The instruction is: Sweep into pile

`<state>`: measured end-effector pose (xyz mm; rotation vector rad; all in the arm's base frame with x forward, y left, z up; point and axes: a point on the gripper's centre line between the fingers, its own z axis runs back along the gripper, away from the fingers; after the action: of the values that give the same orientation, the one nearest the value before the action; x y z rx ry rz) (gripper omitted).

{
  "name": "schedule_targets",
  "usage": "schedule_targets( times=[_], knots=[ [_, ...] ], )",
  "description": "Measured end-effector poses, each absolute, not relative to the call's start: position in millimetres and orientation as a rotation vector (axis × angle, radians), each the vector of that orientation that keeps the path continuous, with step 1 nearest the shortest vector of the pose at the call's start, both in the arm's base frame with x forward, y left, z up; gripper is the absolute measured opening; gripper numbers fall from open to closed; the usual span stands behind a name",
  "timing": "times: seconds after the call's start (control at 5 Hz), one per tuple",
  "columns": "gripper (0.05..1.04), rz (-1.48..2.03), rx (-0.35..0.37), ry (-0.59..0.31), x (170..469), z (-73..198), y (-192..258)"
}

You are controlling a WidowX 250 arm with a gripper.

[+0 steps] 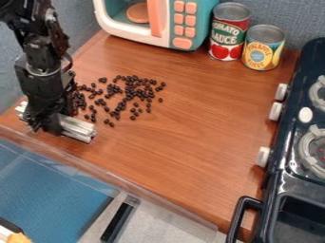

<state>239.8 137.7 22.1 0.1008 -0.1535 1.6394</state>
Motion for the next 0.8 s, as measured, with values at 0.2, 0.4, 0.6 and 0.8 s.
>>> schedule_targets(
  times=[0.2, 0.4, 0.6, 0.8],
  knots=[
    [0.385, 1.646, 0.110, -0.168, 241.0, 18.9, 140.4],
    [0.385, 1.623, 0.145, -0.198, 243.3, 12.9, 145.1],
    [0.385, 1.584, 0.171, -0.205, 245.0, 10.7, 144.0],
    [0.385, 1.553, 0.184, -0.184, 253.5, 11.8, 138.7]
  ],
)
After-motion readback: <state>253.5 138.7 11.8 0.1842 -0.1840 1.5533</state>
